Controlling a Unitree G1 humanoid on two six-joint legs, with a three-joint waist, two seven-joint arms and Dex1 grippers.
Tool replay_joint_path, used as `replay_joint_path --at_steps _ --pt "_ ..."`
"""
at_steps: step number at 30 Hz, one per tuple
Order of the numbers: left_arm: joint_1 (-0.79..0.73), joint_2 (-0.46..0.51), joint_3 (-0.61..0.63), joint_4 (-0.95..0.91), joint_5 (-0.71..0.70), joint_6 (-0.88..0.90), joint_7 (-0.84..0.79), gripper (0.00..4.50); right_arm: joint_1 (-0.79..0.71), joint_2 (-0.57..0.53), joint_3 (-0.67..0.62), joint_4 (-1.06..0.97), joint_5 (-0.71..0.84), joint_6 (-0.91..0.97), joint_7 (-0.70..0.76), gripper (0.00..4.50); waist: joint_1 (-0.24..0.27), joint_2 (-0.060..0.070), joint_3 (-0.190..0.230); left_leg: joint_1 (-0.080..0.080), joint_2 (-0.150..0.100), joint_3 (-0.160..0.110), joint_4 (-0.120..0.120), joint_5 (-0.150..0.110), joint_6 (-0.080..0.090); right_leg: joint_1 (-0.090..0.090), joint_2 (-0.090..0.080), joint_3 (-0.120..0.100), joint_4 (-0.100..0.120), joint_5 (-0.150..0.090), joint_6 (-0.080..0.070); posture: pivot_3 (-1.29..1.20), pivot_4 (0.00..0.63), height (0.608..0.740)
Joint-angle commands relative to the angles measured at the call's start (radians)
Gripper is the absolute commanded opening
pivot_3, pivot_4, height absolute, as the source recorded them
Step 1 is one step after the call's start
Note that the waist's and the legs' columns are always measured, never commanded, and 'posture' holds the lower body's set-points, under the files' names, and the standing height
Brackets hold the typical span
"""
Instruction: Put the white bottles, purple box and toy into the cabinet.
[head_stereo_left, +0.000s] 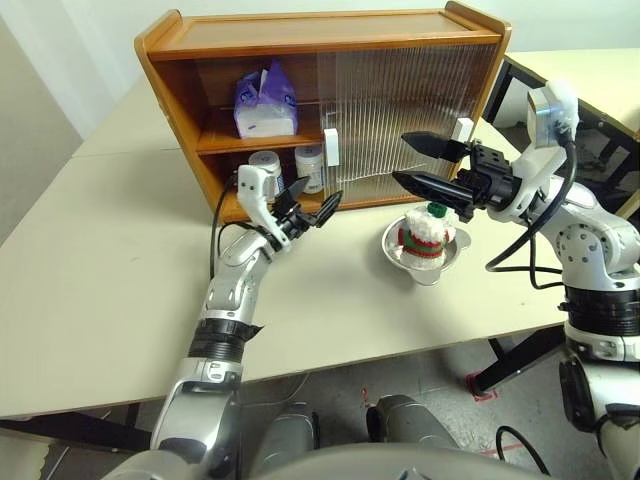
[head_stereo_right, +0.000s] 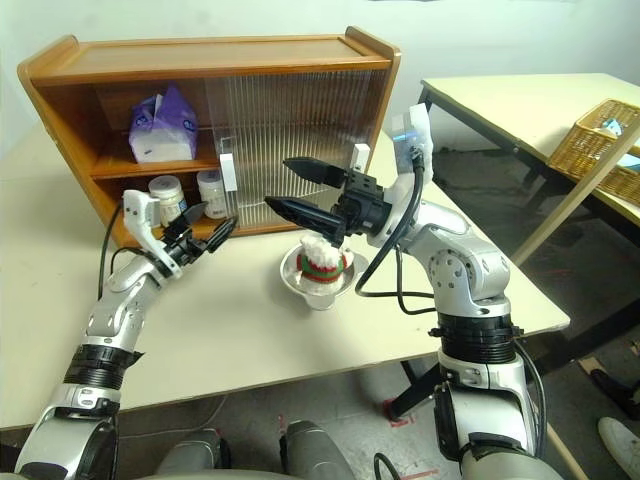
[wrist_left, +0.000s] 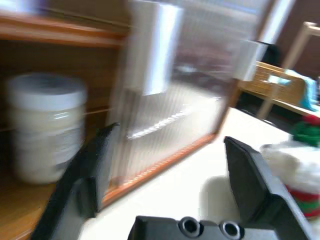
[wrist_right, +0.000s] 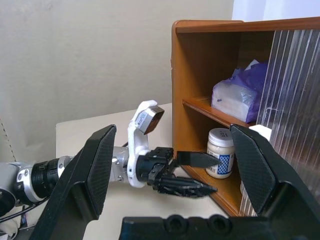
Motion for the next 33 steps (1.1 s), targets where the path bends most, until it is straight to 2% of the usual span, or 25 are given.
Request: replay_joint_path --at_steps 1,4,9,10,15,20,33 --pt "-0.059 -0.035 -0.041 -0.021 0.010 0.027 0.001 3.20 0.003 -0.003 0.003 -0.015 -0.009 -0.007 -0.001 4.50 0.002 0.000 0.000 0.000 0.000 0.000 0.000 0.000 0.000 0.000 0.000 0.000 0.000 0.000 0.000 -0.14 0.000 0.740" --pt "-0.098 -0.075 -0.058 0.011 0.027 0.021 0.028 2.07 0.006 -0.003 0.002 -0.016 -0.009 -0.009 -0.005 4.50 0.002 0.000 0.000 0.000 0.001 0.000 0.000 0.000 0.000 0.000 0.000 0.000 0.000 0.000 0.000 -0.16 0.000 0.740" --pt "-0.203 -0.168 -0.074 0.166 0.110 -0.068 0.151 0.25 0.007 -0.003 0.000 -0.020 -0.008 -0.009 -0.010 4.50 0.001 0.000 0.000 0.000 0.002 0.000 0.000 0.000 0.001 0.001 0.000 0.000 0.000 0.000 0.000 -0.17 0.000 0.740" --pt "-0.216 -0.183 -0.069 0.187 0.117 -0.081 0.175 0.03 0.008 -0.003 0.000 -0.022 -0.008 -0.008 -0.011 4.50 0.001 0.000 0.000 0.000 0.002 0.000 0.000 0.000 0.001 0.001 0.000 0.000 -0.001 0.000 0.000 -0.17 0.000 0.740" --pt "-0.259 -0.243 -0.038 0.299 0.189 -0.178 0.382 0.03 0.012 -0.007 -0.002 -0.028 -0.006 -0.006 -0.015 4.50 -0.007 0.000 0.000 0.000 0.001 0.002 0.000 0.000 0.001 0.001 0.000 -0.001 -0.001 -0.001 0.002 -0.17 0.000 0.740" --pt "-0.263 -0.264 -0.030 0.340 0.240 -0.239 0.532 0.03 0.015 -0.009 -0.003 -0.034 -0.003 -0.002 -0.019 4.50 -0.018 0.000 0.000 0.000 -0.005 0.003 0.000 -0.001 0.002 0.001 0.002 -0.005 -0.001 -0.001 0.003 -0.17 0.000 0.740" --pt "-0.217 -0.218 0.048 0.260 0.266 -0.288 0.753 0.03 0.005 -0.004 0.002 -0.014 -0.007 -0.008 -0.009 4.50 -0.034 -0.001 0.001 0.002 -0.009 0.007 0.002 -0.002 0.004 0.004 0.001 -0.005 -0.001 -0.002 0.006 -0.16 0.000 0.740"
